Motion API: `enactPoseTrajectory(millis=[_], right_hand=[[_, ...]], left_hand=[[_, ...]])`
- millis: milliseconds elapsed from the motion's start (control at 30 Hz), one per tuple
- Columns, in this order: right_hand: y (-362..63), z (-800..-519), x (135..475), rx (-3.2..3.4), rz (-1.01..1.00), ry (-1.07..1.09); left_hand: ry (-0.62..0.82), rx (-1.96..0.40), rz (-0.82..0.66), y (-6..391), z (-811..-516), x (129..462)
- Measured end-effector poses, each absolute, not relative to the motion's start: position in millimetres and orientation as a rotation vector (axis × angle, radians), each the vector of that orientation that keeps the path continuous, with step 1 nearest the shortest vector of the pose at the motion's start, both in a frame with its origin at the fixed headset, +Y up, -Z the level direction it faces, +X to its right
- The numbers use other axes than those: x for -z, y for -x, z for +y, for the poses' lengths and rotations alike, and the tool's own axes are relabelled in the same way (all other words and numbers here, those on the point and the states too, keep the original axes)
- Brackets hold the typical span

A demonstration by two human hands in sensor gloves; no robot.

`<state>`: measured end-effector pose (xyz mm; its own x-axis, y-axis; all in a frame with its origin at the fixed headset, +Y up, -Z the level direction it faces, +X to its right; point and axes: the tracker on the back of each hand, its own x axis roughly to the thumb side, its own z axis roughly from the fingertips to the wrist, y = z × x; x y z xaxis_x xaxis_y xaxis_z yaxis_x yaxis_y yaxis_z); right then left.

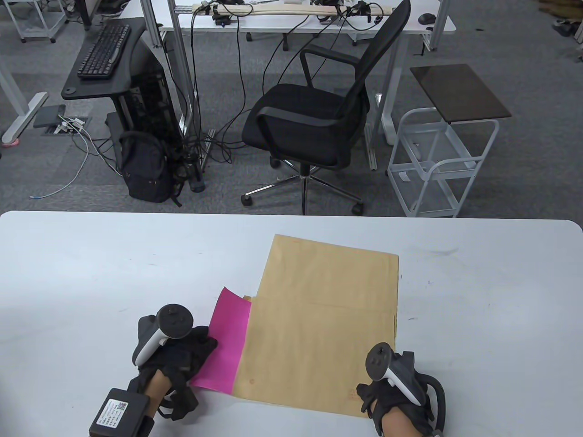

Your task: Stuff flat paper into A4 envelope

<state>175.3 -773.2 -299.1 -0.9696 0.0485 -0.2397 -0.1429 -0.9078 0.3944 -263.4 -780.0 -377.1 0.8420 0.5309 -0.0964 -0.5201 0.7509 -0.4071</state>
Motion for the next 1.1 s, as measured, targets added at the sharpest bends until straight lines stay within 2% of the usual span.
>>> enactPoseTrajectory(millis=[433, 1100], right_hand=[[-177.8, -773.6, 299.4, -2.939, 0.643, 0.319], [-178.7, -773.7, 299.9, -2.938, 0.642, 0.305]], left_hand=[[0.418, -0.606, -0.057, 267.5, -780.6, 379.0], [0.393, -0.530, -0.088, 222.6, -780.7, 368.5]])
